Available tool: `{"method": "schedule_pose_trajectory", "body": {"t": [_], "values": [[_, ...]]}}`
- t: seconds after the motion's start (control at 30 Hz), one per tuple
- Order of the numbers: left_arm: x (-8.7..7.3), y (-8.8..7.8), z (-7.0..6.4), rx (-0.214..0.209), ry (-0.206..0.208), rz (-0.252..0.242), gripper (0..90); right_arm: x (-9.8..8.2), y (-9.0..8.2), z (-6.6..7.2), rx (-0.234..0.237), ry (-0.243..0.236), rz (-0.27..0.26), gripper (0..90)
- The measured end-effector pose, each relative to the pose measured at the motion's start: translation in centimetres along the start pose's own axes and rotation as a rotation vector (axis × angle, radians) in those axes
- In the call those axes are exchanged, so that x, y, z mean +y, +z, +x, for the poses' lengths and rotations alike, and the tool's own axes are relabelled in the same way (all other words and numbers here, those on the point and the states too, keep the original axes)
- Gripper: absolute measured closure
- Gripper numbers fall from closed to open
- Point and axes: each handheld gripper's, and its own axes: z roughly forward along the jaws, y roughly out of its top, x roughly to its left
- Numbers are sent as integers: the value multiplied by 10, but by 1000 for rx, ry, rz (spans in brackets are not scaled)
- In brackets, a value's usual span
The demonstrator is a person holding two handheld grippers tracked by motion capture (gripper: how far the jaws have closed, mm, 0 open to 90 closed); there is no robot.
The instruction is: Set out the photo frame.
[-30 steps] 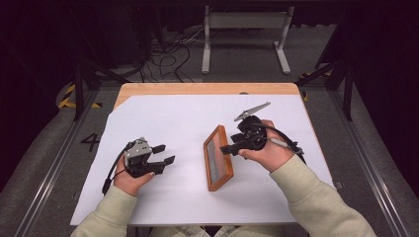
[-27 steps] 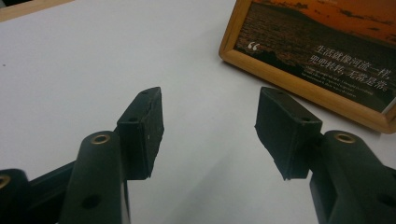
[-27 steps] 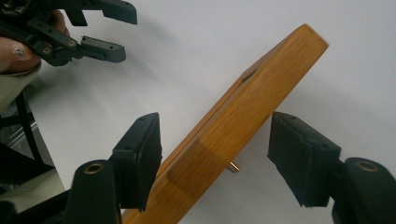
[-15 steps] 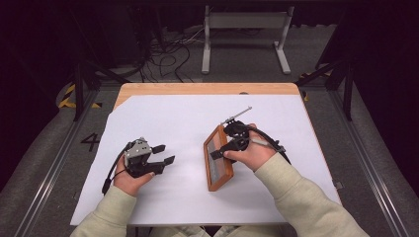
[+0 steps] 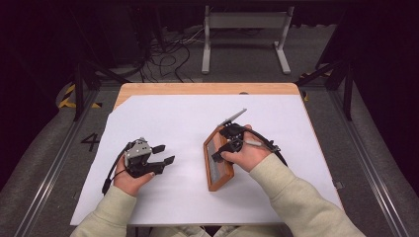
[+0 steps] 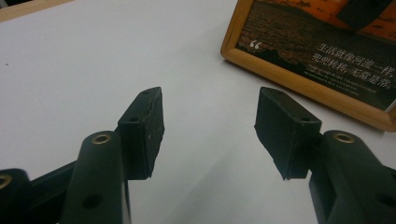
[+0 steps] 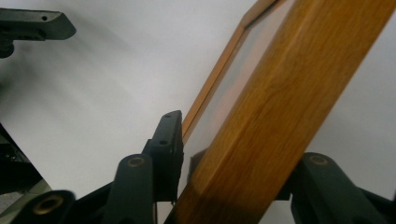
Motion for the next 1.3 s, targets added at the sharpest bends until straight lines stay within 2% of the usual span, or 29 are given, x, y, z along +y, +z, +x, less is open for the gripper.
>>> {"method": "schedule_pose_trajectory", "body": {"t": [0.13, 0.23, 0.33, 0.37, 0.43, 0.5, 0.53, 0.6, 0.67, 0.73, 0.83, 0.87, 0.97, 1.0, 1.03, 1.07, 1.17, 1.2, 1.27, 1.3], "values": [[0, 0, 0, 0, -2, -3, 424, 1, -2, -2, 8, 37, 5, 664], [0, -1, 0, 5, 0, -4, 424, 2, -5, -6, 57, 47, 3, 715], [0, -1, 1, 7, 3, -5, 424, 3, -9, -7, 78, 49, 3, 739], [0, -1, 1, 6, -1, -5, 424, 3, -12, -7, 81, 31, 1, 749], [0, -2, 1, 7, 0, -5, 425, 5, -18, -6, 45, -32, -9, 751], [0, -2, 1, 7, 0, -5, 425, 8, -25, -6, 18, -69, -10, 751], [-1, -2, 1, 8, -3, -5, 425, 11, -32, -7, 12, -103, 0, 750], [-1, -2, 1, 8, -2, -3, 425, 13, -35, -8, 7, -121, 5, 751], [-1, -2, 1, 7, 0, -3, 425, 21, -46, -7, 0, -198, 21, 751], [-1, -2, 2, 5, -1, -5, 425, 24, -52, -7, -5, -244, 29, 751], [-1, -2, 2, 4, -2, -5, 425, 31, -59, -6, -23, -355, 57, 751], [-1, -2, 2, 4, -2, -5, 425, 31, -59, -6, -23, -355, 57, 751], [-1, -2, 2, 3, -2, -7, 425, 37, -64, -6, -31, -465, 101, 752], [-1, -2, 2, 3, -2, -6, 425, 41, -64, -6, -31, -536, 139, 752], [-1, -2, 2, 3, -2, -6, 424, 41, -64, -6, -31, -536, 139, 752], [-1, -2, 2, 2, -10, -7, 424, 42, -64, -6, -30, -565, 156, 752], [-1, -1, 2, 2, -4, -4, 424, 46, -61, -5, -24, -664, 206, 752], [-1, 0, 2, 0, -10, -5, 424, 48, -59, -5, -12, -718, 234, 752], [-1, 0, 2, 1, -7, -4, 424, 49, -54, -6, 3, -749, 257, 752], [-1, 0, 2, 0, -7, -4, 424, 49, -54, -6, 3, -749, 257, 752]]}}
